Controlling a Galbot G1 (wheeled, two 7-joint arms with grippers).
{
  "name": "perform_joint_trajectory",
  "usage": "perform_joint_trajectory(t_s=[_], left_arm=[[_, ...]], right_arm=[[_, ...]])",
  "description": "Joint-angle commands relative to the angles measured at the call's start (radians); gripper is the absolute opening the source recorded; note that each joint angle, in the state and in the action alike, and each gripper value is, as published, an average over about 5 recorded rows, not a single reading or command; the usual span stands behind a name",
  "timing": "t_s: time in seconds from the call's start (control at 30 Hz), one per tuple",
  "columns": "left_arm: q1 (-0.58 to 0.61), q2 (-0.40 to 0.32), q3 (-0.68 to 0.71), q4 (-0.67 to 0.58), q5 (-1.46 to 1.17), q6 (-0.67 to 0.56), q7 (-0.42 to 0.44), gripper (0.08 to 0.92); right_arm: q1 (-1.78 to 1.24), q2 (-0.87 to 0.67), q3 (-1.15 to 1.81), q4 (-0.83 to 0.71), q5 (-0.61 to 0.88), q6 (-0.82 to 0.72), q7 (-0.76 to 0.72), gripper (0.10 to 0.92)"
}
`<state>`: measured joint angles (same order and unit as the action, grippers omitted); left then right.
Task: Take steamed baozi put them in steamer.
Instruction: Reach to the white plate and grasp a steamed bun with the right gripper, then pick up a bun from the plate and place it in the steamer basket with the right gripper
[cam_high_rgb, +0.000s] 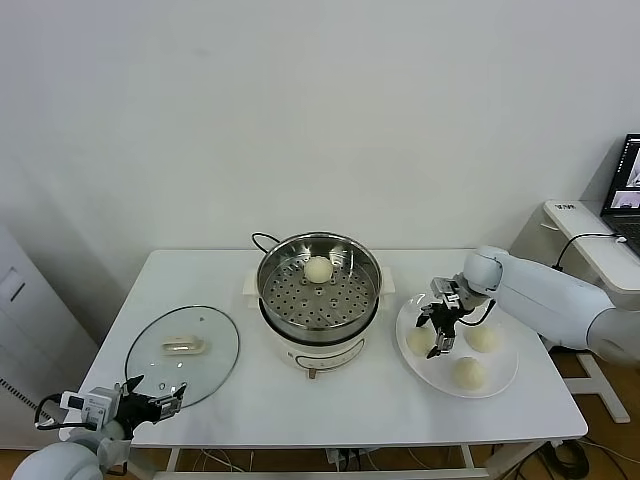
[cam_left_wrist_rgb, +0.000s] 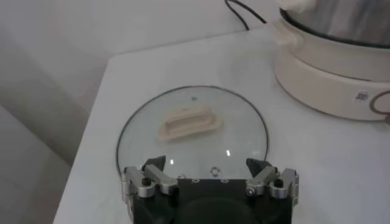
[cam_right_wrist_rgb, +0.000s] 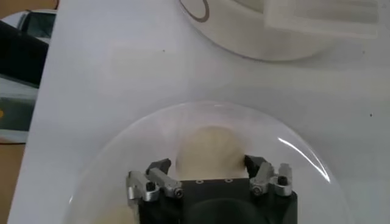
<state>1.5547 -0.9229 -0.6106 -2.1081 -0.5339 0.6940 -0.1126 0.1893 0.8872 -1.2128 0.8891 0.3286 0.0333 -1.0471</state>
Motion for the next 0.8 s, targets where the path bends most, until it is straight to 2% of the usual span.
perform_joint_trajectory(t_s=[0.03,0.2,0.53,0.8], left_arm=[[0.002,-0.001,0.0,-0.006,0.001,0.004,-0.001,0.823],[0.002,-0.003,0.0,-0.01,0.002,0.009,-0.002,0.823],[-0.006,-0.003,0.002,-0.008,0.002,0.015,-0.007,0.823],[-0.015,0.001,0.01,-0.007,0.003,0.018,-0.008,0.823]], right_arm=[[-0.016,-0.002,0.026,-0.003,-0.014,-0.006,0.005,0.555],[0.05,-0.019,-0.032,0.032,0.015,-0.01,-0.005,0.473],[0.44,-0.077,-0.276,0.225,0.228,-0.08,-0.04,0.467],[0.689,-0.041,-0.373,0.316,0.411,-0.203,-0.05,0.467]])
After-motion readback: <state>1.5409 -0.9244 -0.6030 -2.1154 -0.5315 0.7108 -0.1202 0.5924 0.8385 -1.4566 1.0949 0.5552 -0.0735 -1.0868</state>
